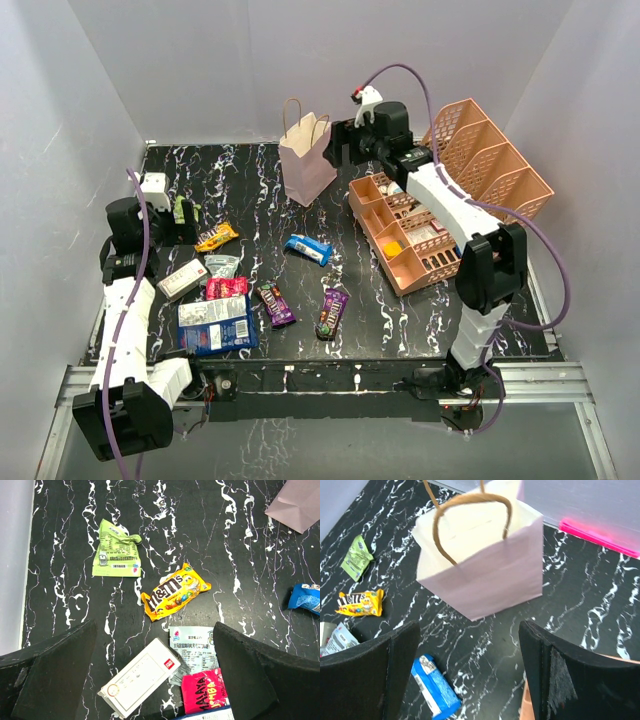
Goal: Place the snacks into the paper bag
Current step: Move the paper bag to the center of the board.
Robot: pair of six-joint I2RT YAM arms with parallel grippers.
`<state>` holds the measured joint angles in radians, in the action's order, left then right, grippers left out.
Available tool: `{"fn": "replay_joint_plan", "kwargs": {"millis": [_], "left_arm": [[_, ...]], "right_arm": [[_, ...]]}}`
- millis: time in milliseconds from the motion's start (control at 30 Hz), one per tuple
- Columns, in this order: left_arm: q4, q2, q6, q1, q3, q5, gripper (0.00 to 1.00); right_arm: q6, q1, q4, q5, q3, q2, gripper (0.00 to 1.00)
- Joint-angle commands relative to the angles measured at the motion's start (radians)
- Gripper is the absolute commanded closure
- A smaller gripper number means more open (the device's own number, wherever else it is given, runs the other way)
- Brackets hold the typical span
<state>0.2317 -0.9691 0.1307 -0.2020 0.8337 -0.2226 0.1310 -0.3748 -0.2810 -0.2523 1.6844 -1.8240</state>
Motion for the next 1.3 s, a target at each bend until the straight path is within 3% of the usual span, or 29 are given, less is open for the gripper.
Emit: {"fn": "replay_joint_plan", "kwargs": {"millis": [0, 300, 633, 900, 1100, 1267], "left_arm": [[-0.022, -0.001, 0.003, -0.007, -0.006, -0.030, 0.02], [-0.020, 0.010, -0.019, -0.007, -0.012, -0.054, 0.02], [-0.028, 0.028, -0.036, -0.007, -0.025, -0.078, 0.02], [-0.033, 0.028, -0.040, -0.007, -0.025, -0.086, 0.02], [-0.035, 0.032, -0.041, -0.007, -0.027, -0.093, 0.02], [-0.036, 0.035, -0.039, -0.007, -0.030, -0.093, 0.02]], "right_arm": [[0.049, -0.044, 0.118, 0.035, 0.086, -0.043, 0.16], [0.072, -0.101, 0.089, 0.121, 0.292, -0.205, 0.16], [0.078, -0.125, 0.036, 0.334, 0.428, -0.329, 0.21], [0.065, -0.125, 0.032, 0.366, 0.387, -0.340, 0.31], [0.064, -0.125, 0.039, 0.354, 0.335, -0.318, 0.48], [0.056, -0.125, 0.030, 0.365, 0.327, -0.313, 0.52]]}}
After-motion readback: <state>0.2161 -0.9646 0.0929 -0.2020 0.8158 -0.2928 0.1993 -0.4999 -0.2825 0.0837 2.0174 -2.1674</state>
